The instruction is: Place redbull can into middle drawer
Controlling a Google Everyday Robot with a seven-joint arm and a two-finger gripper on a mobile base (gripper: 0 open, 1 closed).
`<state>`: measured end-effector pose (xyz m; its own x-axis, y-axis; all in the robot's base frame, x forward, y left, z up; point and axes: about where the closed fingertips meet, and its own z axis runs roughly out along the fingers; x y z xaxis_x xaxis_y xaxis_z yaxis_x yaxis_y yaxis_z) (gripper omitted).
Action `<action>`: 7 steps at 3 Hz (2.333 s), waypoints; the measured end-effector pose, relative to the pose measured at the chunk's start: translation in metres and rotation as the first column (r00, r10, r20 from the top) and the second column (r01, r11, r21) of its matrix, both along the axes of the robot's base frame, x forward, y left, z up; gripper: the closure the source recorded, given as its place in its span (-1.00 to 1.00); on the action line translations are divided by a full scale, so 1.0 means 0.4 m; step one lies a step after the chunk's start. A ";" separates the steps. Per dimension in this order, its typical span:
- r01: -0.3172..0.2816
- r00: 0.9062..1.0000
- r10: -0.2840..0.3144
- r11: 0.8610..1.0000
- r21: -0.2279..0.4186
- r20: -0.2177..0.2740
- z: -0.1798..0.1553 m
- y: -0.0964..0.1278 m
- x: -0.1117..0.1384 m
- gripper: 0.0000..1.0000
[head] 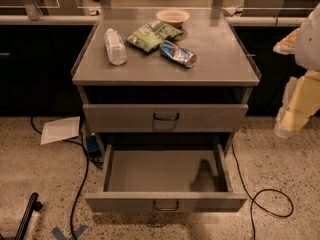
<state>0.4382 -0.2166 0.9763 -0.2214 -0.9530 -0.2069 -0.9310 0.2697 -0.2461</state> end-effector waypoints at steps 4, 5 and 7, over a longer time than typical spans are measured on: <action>0.232 0.941 -0.284 0.937 0.260 0.182 -0.079 -0.069 0.374 -1.00; 0.254 0.922 -0.318 0.926 0.278 0.218 -0.063 -0.051 0.538 -1.00; 0.295 0.906 -0.367 0.905 0.306 0.212 -0.049 -0.066 0.528 -1.00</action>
Offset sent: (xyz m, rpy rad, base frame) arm 0.1206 -0.0403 -0.0239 0.3059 -0.3996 -0.2865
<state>0.6492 -0.2431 0.9569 -0.4191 -0.7367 -0.5307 -0.6886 0.6389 -0.3430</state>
